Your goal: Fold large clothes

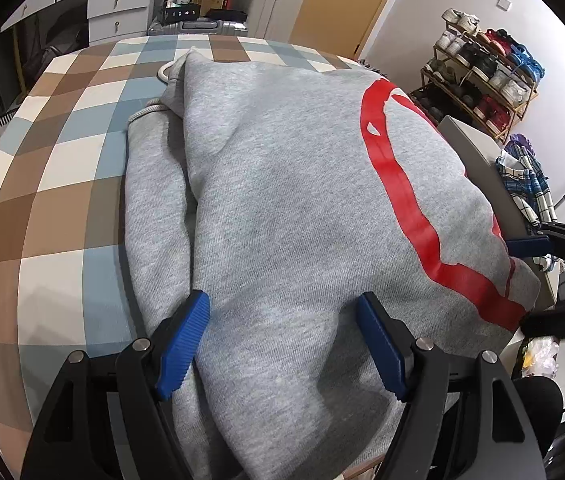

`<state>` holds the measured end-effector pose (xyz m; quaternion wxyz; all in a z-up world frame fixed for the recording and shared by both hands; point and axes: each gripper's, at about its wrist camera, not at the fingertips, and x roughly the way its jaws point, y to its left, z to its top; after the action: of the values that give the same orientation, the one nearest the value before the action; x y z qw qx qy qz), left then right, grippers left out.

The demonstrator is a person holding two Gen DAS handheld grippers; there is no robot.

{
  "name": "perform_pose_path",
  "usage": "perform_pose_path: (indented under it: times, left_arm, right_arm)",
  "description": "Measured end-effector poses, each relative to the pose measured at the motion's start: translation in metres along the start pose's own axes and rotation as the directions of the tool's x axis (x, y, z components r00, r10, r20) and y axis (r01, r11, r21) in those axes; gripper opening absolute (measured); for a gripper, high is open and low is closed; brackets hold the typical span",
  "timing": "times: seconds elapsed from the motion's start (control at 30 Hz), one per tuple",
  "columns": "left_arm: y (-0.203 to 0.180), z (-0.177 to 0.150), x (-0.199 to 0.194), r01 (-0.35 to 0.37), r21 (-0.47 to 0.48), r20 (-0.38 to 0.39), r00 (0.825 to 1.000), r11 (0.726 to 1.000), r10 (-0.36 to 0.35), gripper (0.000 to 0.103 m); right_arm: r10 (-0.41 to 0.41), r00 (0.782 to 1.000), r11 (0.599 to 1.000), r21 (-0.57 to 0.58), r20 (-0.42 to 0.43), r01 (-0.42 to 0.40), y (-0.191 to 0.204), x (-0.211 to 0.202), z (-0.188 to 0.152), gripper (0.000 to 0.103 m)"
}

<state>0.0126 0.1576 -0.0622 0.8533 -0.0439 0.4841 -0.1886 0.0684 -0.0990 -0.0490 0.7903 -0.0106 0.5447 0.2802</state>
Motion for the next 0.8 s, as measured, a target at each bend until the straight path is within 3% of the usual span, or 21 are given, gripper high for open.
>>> perform_pose_path:
  times: [0.07,0.17,0.23,0.33,0.43,0.5,0.6,0.67,0.73,0.8]
  left_arm:
    - [0.002,0.0,-0.004,0.025,0.001,-0.003,1.0,1.0,-0.025,0.072]
    - [0.02,0.005,-0.023,0.096,-0.057,0.029,0.995,0.994,-0.095,0.072]
    - [0.035,0.01,-0.033,0.118,-0.112,0.053,0.992,0.987,-0.113,0.072]
    - [0.056,0.023,-0.04,0.106,-0.157,0.036,0.994,0.982,-0.101,0.072]
    - [0.069,0.034,-0.035,0.113,-0.196,-0.014,0.993,0.974,-0.118,0.072]
    - [0.072,0.042,-0.02,0.1,-0.212,-0.097,0.988,0.972,-0.123,0.084]
    - [0.078,0.045,-0.003,0.095,-0.249,-0.144,0.98,0.964,-0.134,0.084]
    - [0.086,0.046,0.013,0.098,-0.316,-0.201,0.965,0.944,-0.168,0.084]
    - [0.089,0.048,0.021,0.142,-0.36,-0.206,0.952,0.922,-0.227,0.084]
    - [0.082,0.05,0.026,0.189,-0.362,-0.211,0.937,0.913,-0.278,0.086]
  right_arm:
    - [0.079,0.993,0.994,0.067,0.087,-0.085,-0.013,-0.012,-0.005,0.097]
    - [0.186,0.952,0.957,0.174,0.245,-0.231,-0.041,-0.036,-0.02,0.094]
    - [0.215,0.9,0.924,0.22,0.378,-0.313,-0.062,-0.052,-0.035,0.095]
    - [0.262,0.825,0.858,0.27,0.501,-0.437,-0.09,-0.059,-0.062,0.095]
    - [0.274,0.805,0.826,0.3,0.526,-0.477,-0.107,-0.055,-0.081,0.096]
    - [0.27,0.792,0.818,0.303,0.548,-0.489,-0.114,-0.053,-0.091,0.096]
    - [0.297,0.75,0.775,0.309,0.591,-0.551,-0.122,-0.044,-0.105,0.097]
    - [0.323,0.766,0.766,0.322,0.555,-0.556,-0.123,-0.043,-0.104,0.096]
    - [0.317,0.752,0.784,0.287,0.577,-0.55,-0.119,-0.05,-0.107,0.097]
    - [0.317,0.756,0.802,0.265,0.573,-0.536,-0.113,-0.053,-0.109,0.098]
